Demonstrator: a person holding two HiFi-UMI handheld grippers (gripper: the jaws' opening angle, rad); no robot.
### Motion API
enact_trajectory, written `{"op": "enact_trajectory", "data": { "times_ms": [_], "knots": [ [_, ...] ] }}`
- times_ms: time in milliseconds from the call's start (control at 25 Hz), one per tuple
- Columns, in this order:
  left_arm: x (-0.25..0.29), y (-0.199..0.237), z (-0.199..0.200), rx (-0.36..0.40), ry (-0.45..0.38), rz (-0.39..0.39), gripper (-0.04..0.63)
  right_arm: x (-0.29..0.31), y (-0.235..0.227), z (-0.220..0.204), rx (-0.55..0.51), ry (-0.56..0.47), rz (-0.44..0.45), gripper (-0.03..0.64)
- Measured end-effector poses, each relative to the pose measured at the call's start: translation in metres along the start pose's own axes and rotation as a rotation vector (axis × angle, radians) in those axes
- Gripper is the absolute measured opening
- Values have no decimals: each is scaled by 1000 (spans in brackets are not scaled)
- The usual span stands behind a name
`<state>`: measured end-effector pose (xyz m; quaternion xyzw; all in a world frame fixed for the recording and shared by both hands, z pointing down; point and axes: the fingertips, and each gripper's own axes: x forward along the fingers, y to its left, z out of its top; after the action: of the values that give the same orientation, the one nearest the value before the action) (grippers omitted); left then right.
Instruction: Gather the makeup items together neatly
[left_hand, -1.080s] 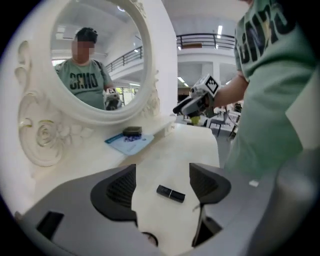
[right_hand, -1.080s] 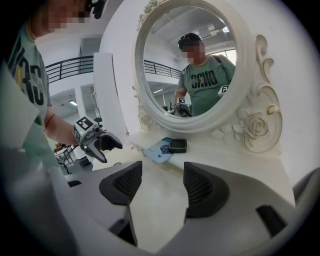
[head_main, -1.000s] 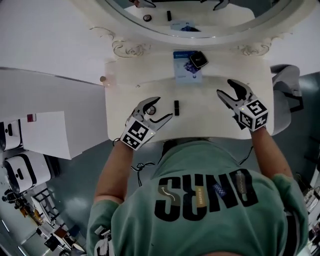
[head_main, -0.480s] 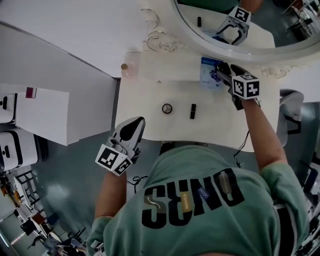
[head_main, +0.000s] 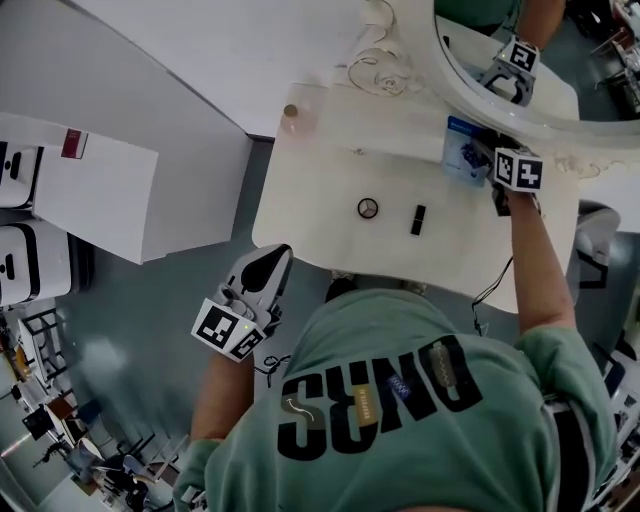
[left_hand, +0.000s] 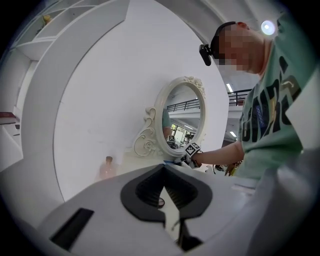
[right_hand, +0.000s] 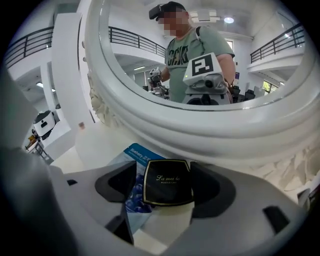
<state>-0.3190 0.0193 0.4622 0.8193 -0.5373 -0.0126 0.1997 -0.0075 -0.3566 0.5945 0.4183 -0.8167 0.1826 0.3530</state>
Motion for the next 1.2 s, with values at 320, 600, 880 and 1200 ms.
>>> {"op": "enact_trajectory", "data": {
  "times_ms": [320, 600, 880, 1200],
  "knots": [
    [-7, -11, -8, -8, 8, -19, 9, 4, -8, -17, 34, 34, 21, 327],
    [9, -26, -2, 20, 24, -62, 8, -29, 2, -11, 90, -56, 63, 324],
    [58, -48, -6, 31, 62, -167, 9, -91, 34, -74, 212, -73, 69, 324],
    [101, -79, -12, 55, 132, -281, 8, -80, 82, -202, 292, 89, 40, 324]
  ]
}}
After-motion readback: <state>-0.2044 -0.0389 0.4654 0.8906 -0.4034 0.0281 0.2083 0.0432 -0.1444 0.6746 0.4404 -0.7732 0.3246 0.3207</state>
